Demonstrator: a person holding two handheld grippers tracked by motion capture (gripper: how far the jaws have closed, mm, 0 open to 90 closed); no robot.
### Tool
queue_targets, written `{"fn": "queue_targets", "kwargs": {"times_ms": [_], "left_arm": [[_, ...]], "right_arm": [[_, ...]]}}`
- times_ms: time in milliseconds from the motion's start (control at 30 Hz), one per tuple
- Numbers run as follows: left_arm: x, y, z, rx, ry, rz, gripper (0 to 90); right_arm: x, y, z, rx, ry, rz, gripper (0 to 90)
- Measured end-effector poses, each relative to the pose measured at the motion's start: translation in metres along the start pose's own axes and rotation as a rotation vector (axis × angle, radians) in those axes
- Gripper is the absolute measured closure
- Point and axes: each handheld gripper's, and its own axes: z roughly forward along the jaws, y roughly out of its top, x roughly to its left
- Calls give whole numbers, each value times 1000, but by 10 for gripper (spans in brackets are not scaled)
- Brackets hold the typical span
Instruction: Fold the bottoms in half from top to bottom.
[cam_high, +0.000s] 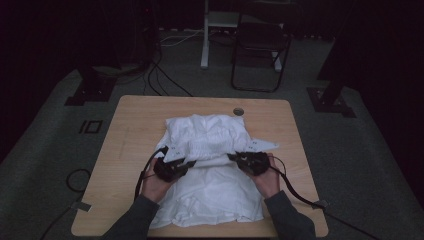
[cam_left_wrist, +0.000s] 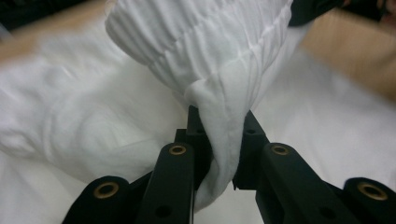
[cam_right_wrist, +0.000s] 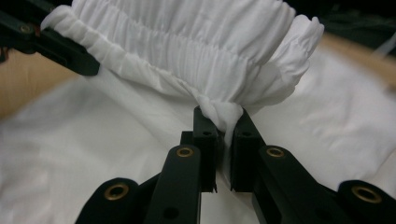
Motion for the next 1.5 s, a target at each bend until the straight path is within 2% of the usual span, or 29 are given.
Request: {"fn": "queue_targets", "kwargs": {"times_ms": [67,200,233,300,367,400,433,467,500,533,567,600,667,700,733,800,900,967,1033,1133,1200,1267,1333,1367,1400,1433,1467,1500], "left_arm": [[0,-16,14,46,-18,-44,798],[-1,-44,41,139,-17,-55,787],[-1,-48,43,115,-18,-60,778],[2,-46,41,121,-40,-103,744],[1,-41,36,124,-53,-101,642],[1,-38,31,107,-56,-105,604],[1,-38,31,107,-56,-105,575],[3,-33,18,62,-78,-125,575],[4,-30,11,33,-72,-127,538],[7,-27,5,10,-71,-131,528],[10,-24,0,-10,-67,-137,529],[14,-21,-3,-28,-57,-148,571],[23,-16,-3,-23,-24,-170,819],[28,-14,1,-4,-6,-195,899],[33,-12,8,14,-3,-220,900],[38,-11,25,65,-8,-258,900],[41,-12,45,97,-17,-269,885],[41,-13,54,110,2,-267,844],[41,-14,58,119,8,-267,821],[40,-16,54,111,0,-270,804],[36,-20,49,110,-15,-258,798],[31,-25,44,95,-55,-257,798],[25,-31,39,79,-114,-245,799],[21,-34,37,74,-143,-222,799],[17,-35,35,68,-162,-183,798],[17,-35,35,68,-162,-183,783],[14,-35,33,55,-166,-153,783],[14,-34,32,42,-150,-146,741]], "right_arm": [[4,-21,11,53,14,21,835],[6,-55,35,144,42,77,835],[7,-60,39,160,44,80,834],[8,-65,43,171,48,92,812],[6,-61,41,178,66,111,666],[5,-59,38,171,75,111,588],[5,-59,38,171,75,111,588],[4,-56,34,161,79,110,539],[0,-49,22,102,98,109,480],[-2,-46,15,69,105,114,476],[-6,-42,9,38,107,122,475],[-10,-38,4,4,99,132,497],[-21,-30,-2,-34,70,162,775],[-26,-28,-2,-36,27,182,828],[-30,-25,2,-16,-14,200,864],[-39,-24,17,34,-59,226,861],[-47,-28,43,103,-82,251,789],[-49,-31,55,137,-80,274,785],[-50,-34,61,161,-86,277,781],[-51,-39,61,153,-28,289,781],[-48,-41,57,139,16,272,779],[-44,-44,52,137,74,248,767],[-40,-47,46,113,166,247,725],[-38,-48,44,94,217,249,706],[-37,-49,41,76,245,239,697],[-37,-49,41,76,245,239,697],[-35,-48,39,72,247,221,693],[-34,-46,38,67,237,213,695]]}}
